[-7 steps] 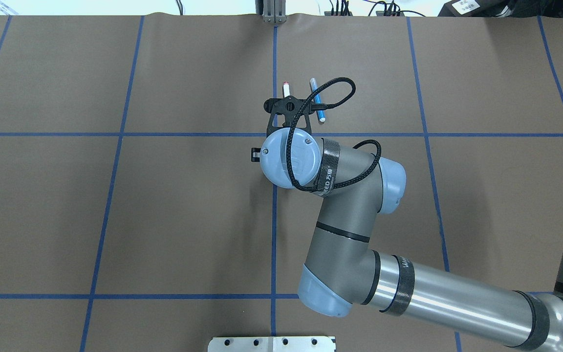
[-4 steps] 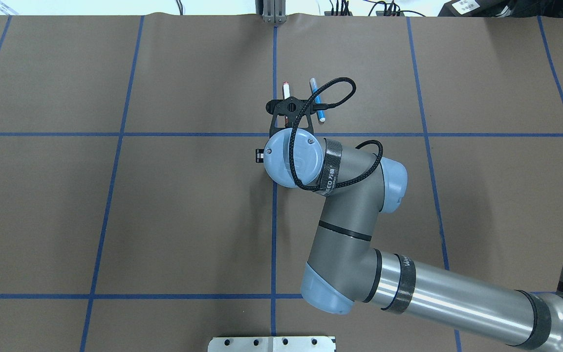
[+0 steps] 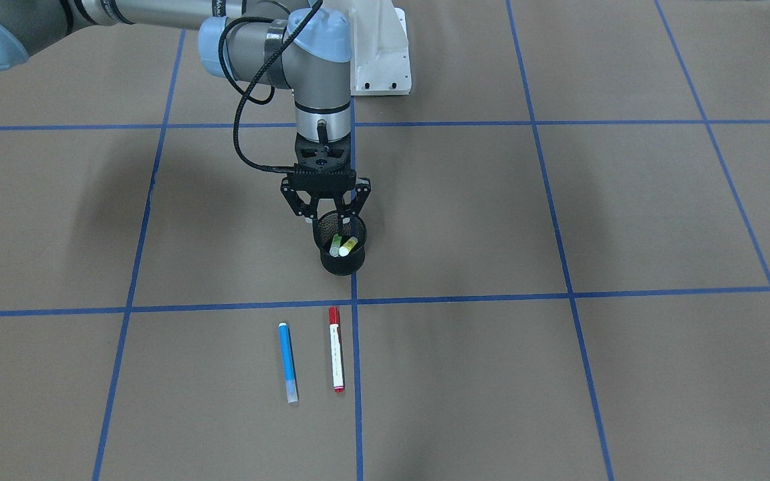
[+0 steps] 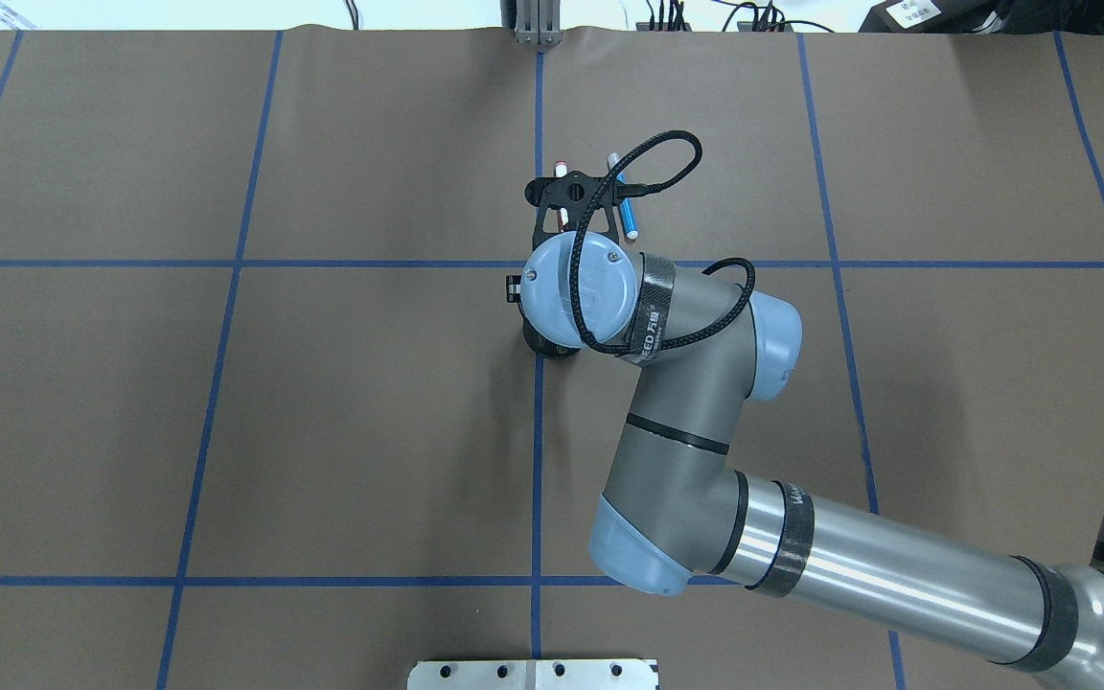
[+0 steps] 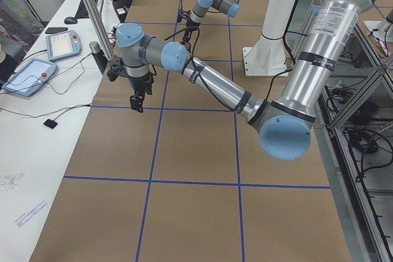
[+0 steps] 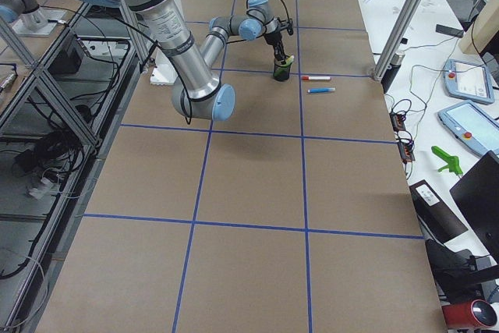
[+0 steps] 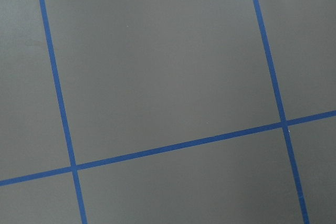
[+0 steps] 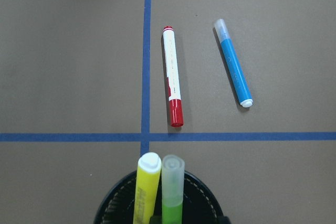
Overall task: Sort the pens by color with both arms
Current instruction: 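Lower the right gripper onto the green highlighter in the cup and close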
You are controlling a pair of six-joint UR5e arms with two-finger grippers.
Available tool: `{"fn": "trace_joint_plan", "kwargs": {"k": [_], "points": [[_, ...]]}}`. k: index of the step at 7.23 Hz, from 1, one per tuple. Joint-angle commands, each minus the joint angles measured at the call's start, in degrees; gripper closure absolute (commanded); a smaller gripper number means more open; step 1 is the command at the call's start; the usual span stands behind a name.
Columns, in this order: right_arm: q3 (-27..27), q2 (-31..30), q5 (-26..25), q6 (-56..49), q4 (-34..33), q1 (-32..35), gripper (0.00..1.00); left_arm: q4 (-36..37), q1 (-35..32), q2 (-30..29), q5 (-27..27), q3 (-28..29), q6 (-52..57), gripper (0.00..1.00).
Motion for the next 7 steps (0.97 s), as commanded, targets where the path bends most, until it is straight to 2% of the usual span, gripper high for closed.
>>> {"fn": "trace_joint_plan", "kwargs": {"k": [1,7], "points": [[-2.41,1.97,-0.03,-0.15,0.01,0.03,0.54,0.00,-0.08,-0.02,0.00,0.00,0.00,0.01],[-3.30,1.80,-0.03,-0.50,-0.08,0.12,0.54,0.00,-0.35,-0.02,0.00,0.09,0.79,0.01]]}}
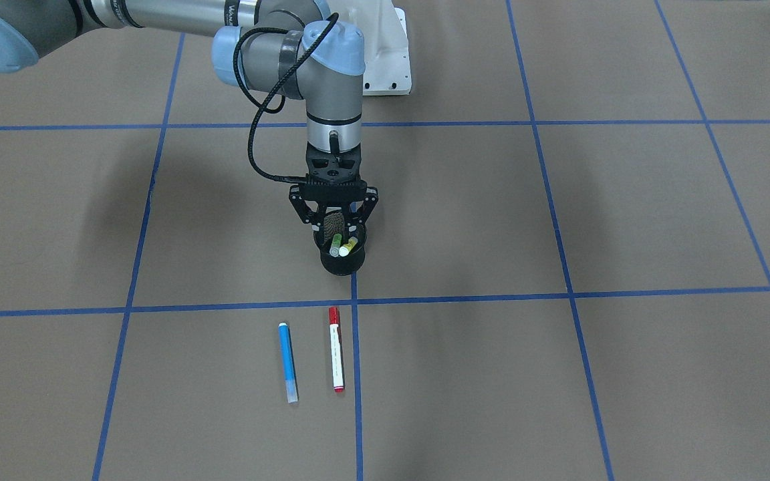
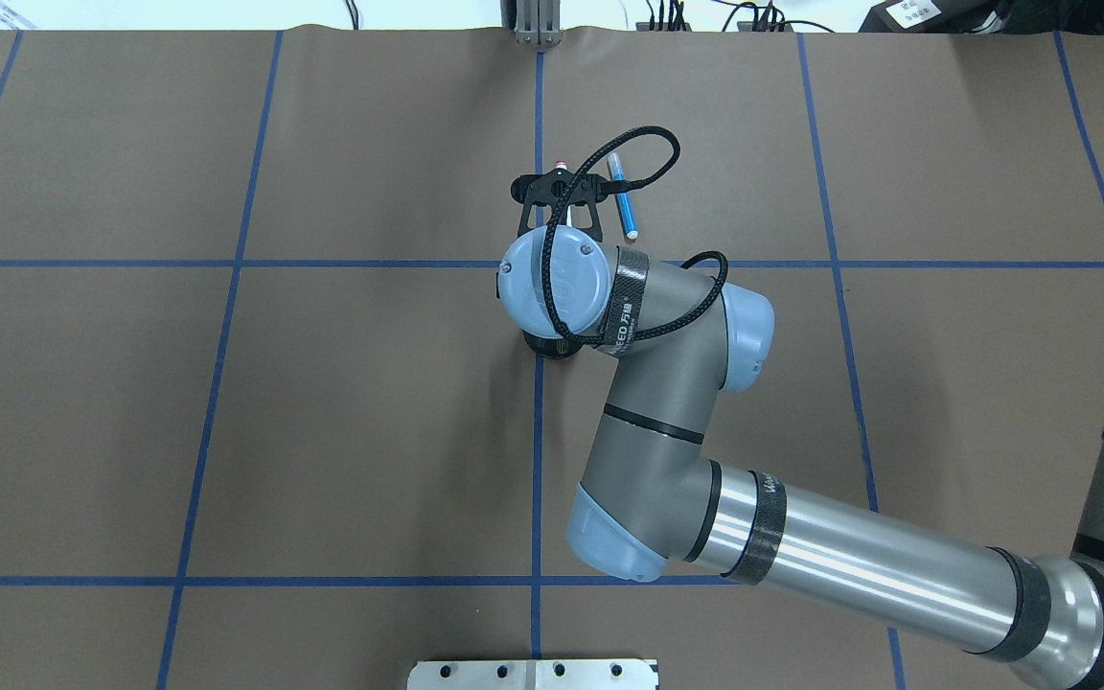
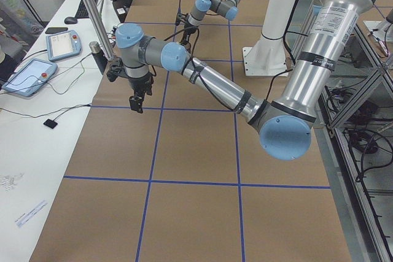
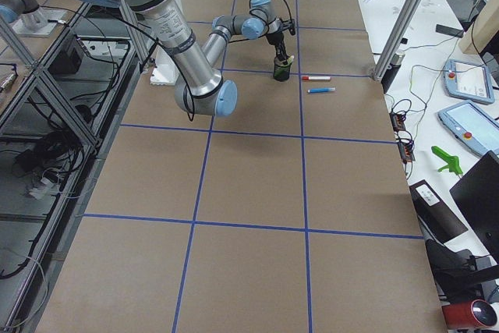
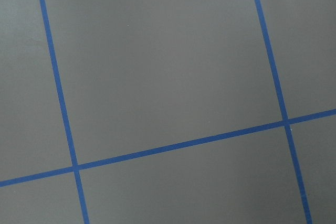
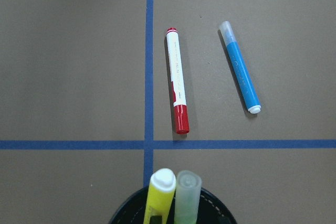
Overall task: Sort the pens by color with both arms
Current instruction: 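Lower the right gripper onto the green highlighter in the cup and close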
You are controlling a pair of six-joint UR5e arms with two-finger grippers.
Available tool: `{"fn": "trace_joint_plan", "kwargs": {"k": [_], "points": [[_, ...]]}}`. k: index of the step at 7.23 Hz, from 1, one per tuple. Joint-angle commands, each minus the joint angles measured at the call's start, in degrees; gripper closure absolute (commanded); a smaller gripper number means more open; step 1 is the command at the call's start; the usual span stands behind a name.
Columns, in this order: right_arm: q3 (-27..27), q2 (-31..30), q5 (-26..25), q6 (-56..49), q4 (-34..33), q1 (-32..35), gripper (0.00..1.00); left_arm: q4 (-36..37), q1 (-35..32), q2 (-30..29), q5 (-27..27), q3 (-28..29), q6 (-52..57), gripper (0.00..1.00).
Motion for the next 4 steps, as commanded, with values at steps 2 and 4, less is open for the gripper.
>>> {"fn": "trace_joint_plan", "kwargs": {"k": [2,4], "points": [[-0.01,0.18,0.00,-0.82,0.08,0.44,0.60,0.00,-0.11,0.07,0.00,-0.18,0.01,0.01],[-0.01,0.27,0.00,-0.74,0.16,0.61,0.64,0.00,-0.20,0.07,0.00,-0.27,0.01,0.01]]}}
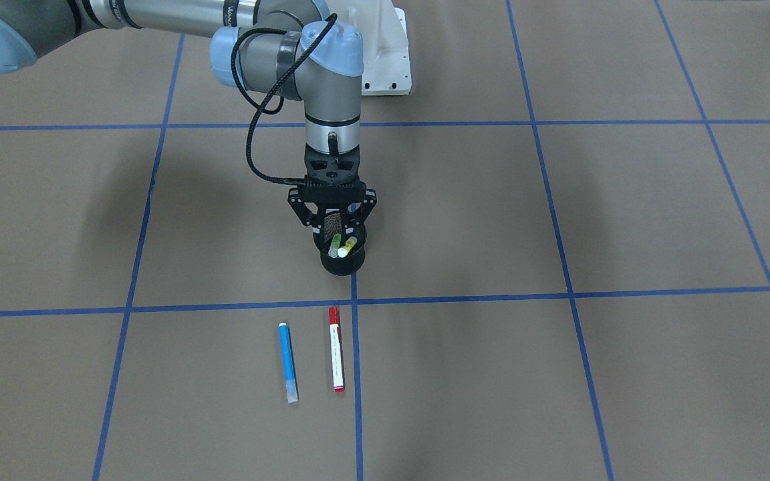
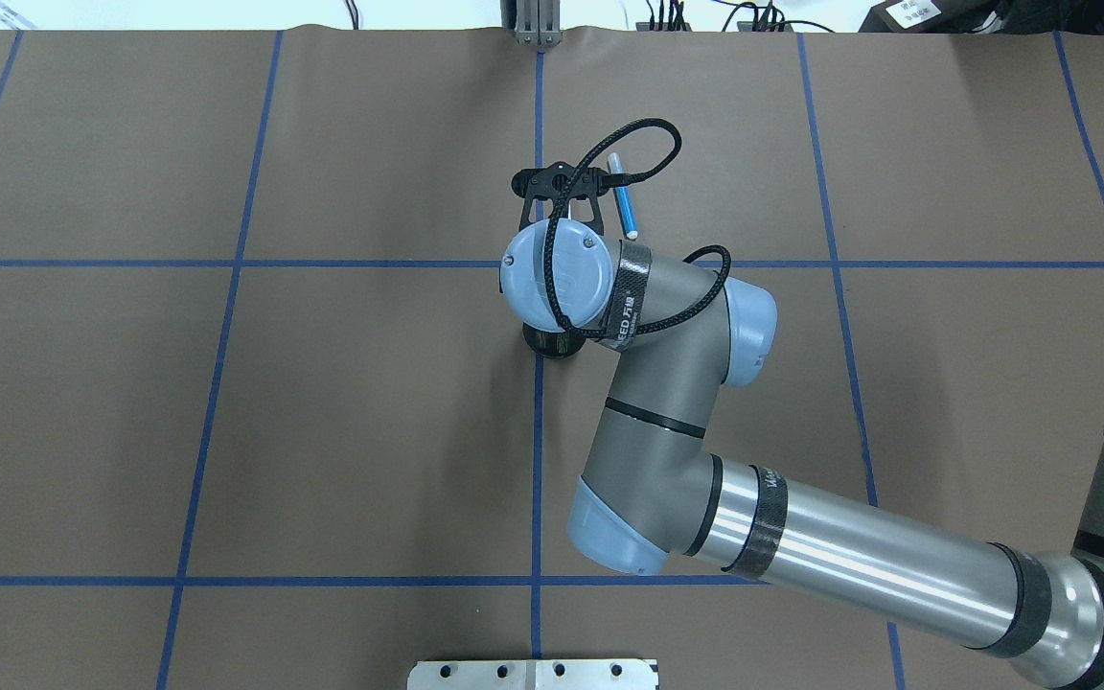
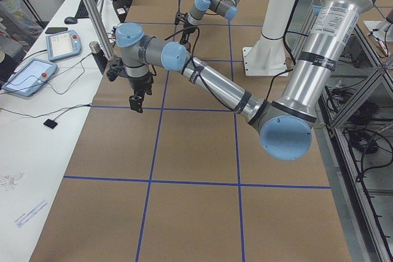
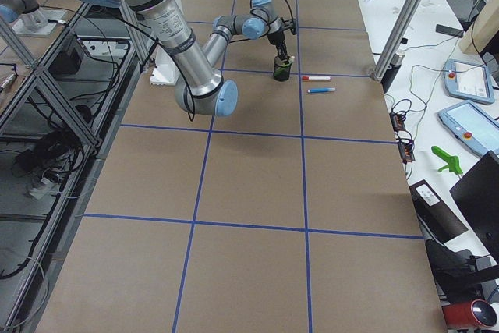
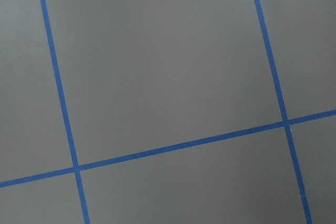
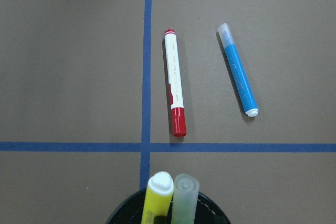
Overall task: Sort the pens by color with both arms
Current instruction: 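Lower the right gripper onto the green highlighter in the cup and close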
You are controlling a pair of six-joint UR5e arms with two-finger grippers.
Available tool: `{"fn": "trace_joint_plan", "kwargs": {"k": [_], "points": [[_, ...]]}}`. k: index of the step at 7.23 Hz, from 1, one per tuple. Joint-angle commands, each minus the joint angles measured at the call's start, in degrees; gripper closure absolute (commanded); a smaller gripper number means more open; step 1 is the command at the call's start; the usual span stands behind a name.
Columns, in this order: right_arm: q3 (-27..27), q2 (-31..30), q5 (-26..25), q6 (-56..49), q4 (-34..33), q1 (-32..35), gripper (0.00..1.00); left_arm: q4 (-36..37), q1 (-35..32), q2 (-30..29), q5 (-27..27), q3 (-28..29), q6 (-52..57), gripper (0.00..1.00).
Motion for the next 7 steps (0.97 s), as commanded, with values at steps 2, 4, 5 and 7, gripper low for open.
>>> {"fn": "trace_joint_plan", "kwargs": {"k": [2,4,5,7], "points": [[0.00,-0.07,0.00,0.08,0.07,0.22,0.64,0.00,-0.12,0.01,0.00,-0.05,0.00,0.01],[0.00,-0.60,0.00,0.52,0.94,0.22,0.64,0.00,-0.30,0.01,0.00,-0.22,0.00,0.01],[0.00,-0.78,0.00,0.78,0.95,0.22,0.64,0.00,-0.30,0.01,0.00,-0.22,0.00,0.01],[0.00,-0.86,0.09,0.96,0.95,0.22,0.64,0.26,-0.30,0.01,0.00,-0.40,0.00,0.01]]}}
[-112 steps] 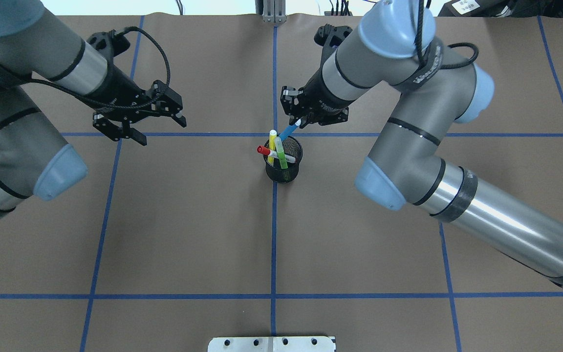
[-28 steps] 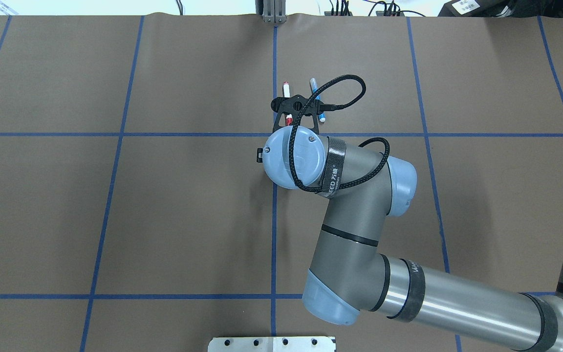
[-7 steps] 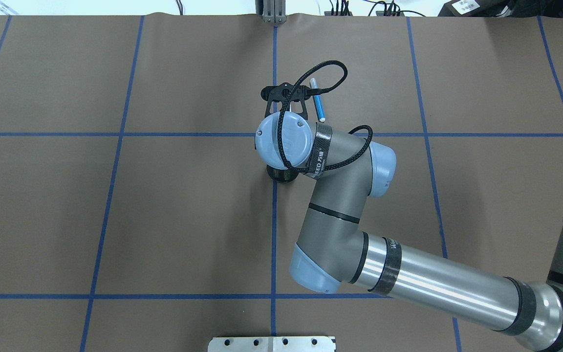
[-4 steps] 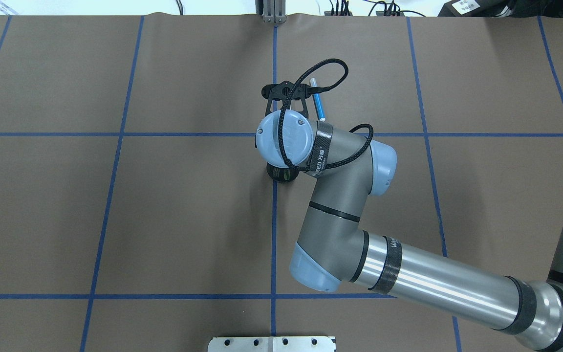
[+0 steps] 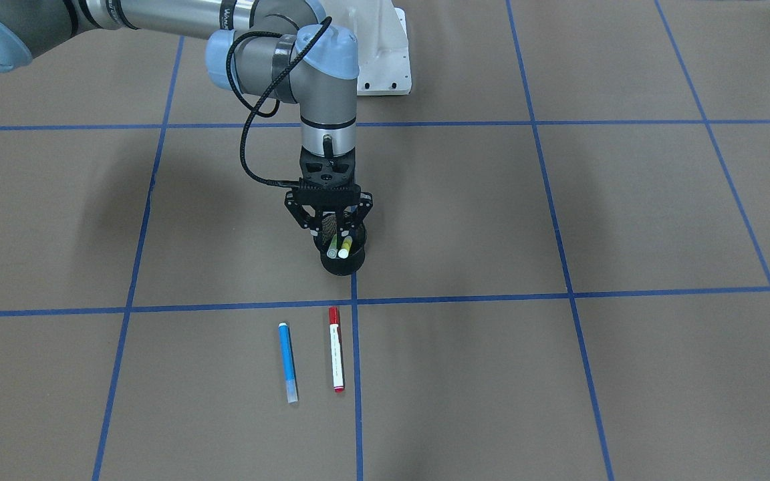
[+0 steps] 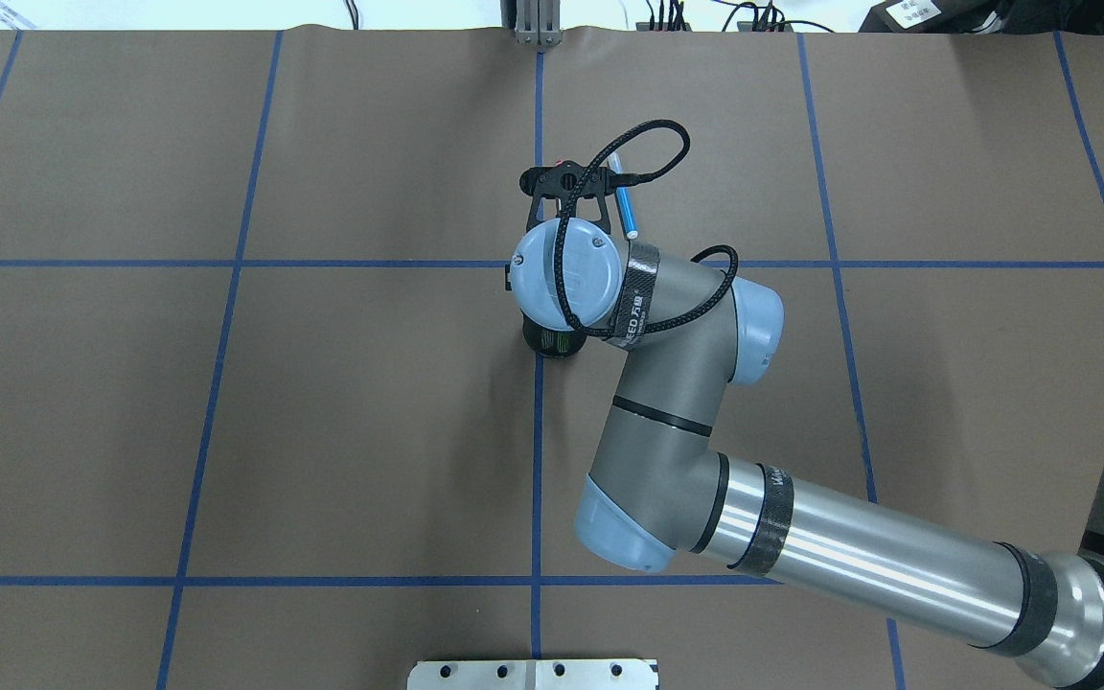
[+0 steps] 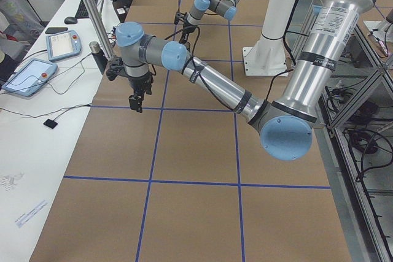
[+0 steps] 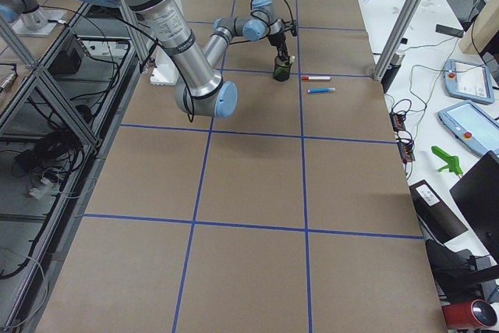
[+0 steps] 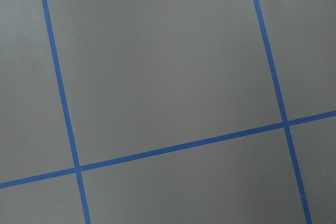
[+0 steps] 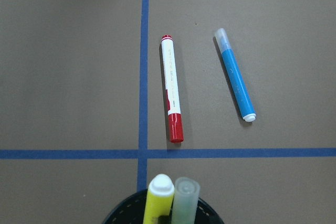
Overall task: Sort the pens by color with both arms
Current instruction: 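Lower the right gripper onto the green highlighter in the cup and close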
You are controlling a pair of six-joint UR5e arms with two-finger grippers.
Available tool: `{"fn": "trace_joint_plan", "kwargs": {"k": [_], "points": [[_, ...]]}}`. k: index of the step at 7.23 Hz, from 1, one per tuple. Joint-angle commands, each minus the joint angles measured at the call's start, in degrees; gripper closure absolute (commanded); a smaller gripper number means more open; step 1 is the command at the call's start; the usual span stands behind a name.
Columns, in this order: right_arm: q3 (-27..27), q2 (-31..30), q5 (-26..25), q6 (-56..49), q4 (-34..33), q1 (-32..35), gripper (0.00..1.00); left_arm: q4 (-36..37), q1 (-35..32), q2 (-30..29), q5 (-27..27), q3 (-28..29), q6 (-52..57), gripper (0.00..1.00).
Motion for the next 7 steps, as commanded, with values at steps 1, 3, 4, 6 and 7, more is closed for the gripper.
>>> {"fn": "trace_joint_plan", "kwargs": {"k": [1,3,4,6,7], "points": [[-0.02,-0.28,0.16,0.49,0.04,0.00,0.64,0.16,-0.01,0.00,0.00,-0.12,0.00,0.01],[-0.02,-0.19,0.16,0.67,0.12,0.00,0.67,0.16,-0.01,0.09,0.00,-0.12,0.00,0.01],[-0.02,-0.19,0.16,0.93,0.21,0.00,0.71,0.16,-0.01,0.09,0.00,-0.21,0.00,0.01],[-0.02,0.07,0.24,1.37,0.30,0.00,0.71,0.16,-0.01,0.09,0.00,-0.12,0.09,0.01],[-0.02,0.16,0.07,1.29,1.34,0.35,0.71,0.16,-0.01,0.09,0.00,-0.21,0.00,0.01]]}}
